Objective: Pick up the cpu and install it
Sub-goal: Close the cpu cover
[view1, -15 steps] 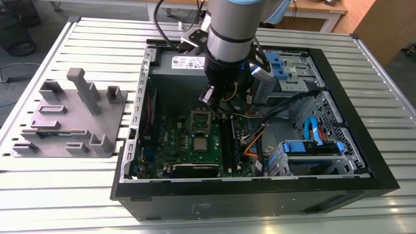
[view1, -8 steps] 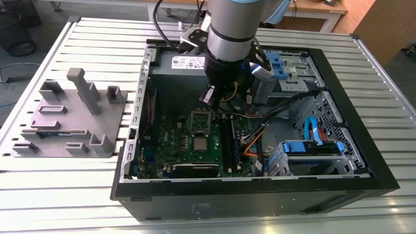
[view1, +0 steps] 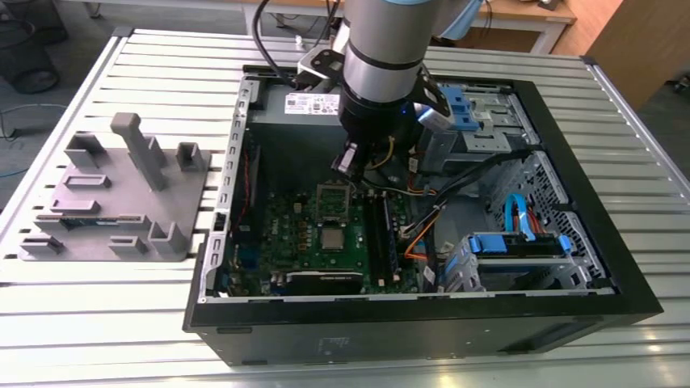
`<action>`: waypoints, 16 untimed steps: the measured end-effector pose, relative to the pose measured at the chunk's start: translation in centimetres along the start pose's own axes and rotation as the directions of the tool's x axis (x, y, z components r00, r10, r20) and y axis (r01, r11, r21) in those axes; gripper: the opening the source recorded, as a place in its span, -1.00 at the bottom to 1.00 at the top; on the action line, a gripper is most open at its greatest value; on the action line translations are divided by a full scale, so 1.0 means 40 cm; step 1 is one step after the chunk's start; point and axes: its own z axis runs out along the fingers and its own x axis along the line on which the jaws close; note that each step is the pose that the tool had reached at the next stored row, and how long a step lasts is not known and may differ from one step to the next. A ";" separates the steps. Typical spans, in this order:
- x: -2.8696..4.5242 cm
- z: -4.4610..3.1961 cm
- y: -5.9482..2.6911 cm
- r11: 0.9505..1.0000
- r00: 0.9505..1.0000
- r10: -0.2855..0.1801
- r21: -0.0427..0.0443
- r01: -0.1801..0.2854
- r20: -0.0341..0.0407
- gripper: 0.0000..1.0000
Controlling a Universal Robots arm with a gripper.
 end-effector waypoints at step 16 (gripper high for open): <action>0.008 -0.014 -0.002 0.999 0.999 -0.054 0.001 0.054 -0.001 -0.79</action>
